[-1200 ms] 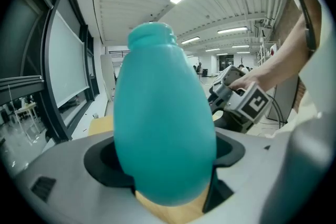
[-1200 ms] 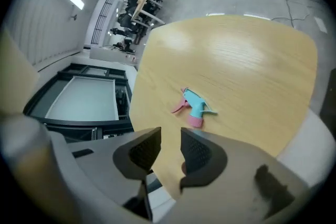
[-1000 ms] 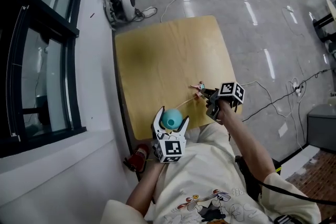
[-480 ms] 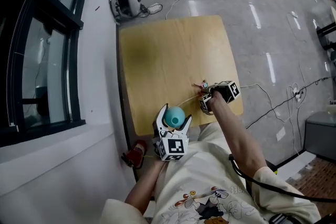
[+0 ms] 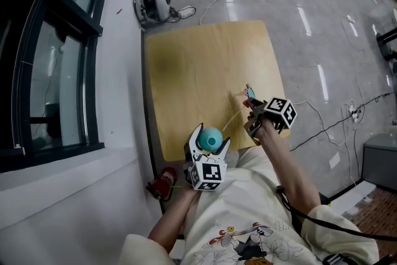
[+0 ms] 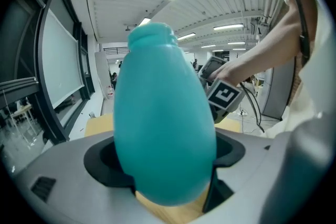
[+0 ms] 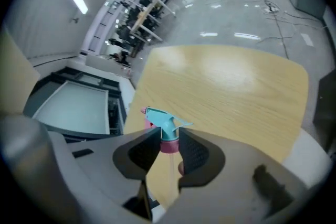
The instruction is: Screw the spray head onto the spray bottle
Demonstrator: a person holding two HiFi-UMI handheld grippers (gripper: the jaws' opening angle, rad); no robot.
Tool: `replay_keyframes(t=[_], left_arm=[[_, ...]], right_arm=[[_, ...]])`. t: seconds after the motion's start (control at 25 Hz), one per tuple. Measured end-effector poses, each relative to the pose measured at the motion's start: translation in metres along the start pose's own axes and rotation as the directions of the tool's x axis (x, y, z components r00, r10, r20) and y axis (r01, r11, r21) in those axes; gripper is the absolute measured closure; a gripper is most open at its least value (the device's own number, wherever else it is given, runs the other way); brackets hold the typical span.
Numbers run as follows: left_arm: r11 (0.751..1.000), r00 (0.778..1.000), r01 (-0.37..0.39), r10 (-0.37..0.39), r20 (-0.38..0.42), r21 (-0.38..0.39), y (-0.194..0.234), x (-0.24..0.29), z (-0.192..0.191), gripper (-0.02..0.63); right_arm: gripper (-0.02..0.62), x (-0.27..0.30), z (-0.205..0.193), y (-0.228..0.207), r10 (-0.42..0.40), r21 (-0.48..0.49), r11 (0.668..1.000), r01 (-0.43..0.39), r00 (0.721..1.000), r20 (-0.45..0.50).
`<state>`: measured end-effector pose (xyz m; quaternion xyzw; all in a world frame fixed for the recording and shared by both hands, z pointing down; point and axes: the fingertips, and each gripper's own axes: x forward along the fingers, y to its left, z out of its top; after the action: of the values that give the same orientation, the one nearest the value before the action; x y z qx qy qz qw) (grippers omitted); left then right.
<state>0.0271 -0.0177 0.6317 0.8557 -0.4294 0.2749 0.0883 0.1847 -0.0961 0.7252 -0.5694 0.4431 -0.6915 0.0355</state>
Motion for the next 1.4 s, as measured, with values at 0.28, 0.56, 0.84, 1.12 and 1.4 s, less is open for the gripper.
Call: replay_keyframes(t=[0.28,0.56,0.84,1.12,1.4], left_arm=[[0.998,0.994,0.049,-0.054,-0.093,-0.050,0.015,0.014,0.032,0.178],[1.000,0.993,0.014,-0.013,-0.120,0.006,0.042,0.021,0.072,0.179],[0.998,0.996,0.041,-0.037,-0.078,0.050,0.048,-0.006,0.117,0.179],[0.962,0.967,0.237,-0.220,-0.132,0.136,0.042,-0.045,0.166,0.179],[0.911,0.919,0.384,-0.361,-0.162,0.151,0.039,-0.072,0.212,0.179]], right_arm=[[0.486,-0.103,0.013,0.165,0.448,-0.332,0.853,-0.403,0.891,0.069],[0.486,-0.206,0.008,0.297,0.716,-0.514,0.608,-0.606,0.697,0.026],[0.486,-0.245,-0.028,0.337,0.788,-0.618,0.457,-0.640,0.613,-0.052],[0.486,-0.267,-0.094,0.347,0.770,-0.756,0.124,-0.642,0.543,-0.334],[0.486,-0.286,-0.107,0.358,0.723,-0.708,-0.069,-0.702,0.454,-0.521]])
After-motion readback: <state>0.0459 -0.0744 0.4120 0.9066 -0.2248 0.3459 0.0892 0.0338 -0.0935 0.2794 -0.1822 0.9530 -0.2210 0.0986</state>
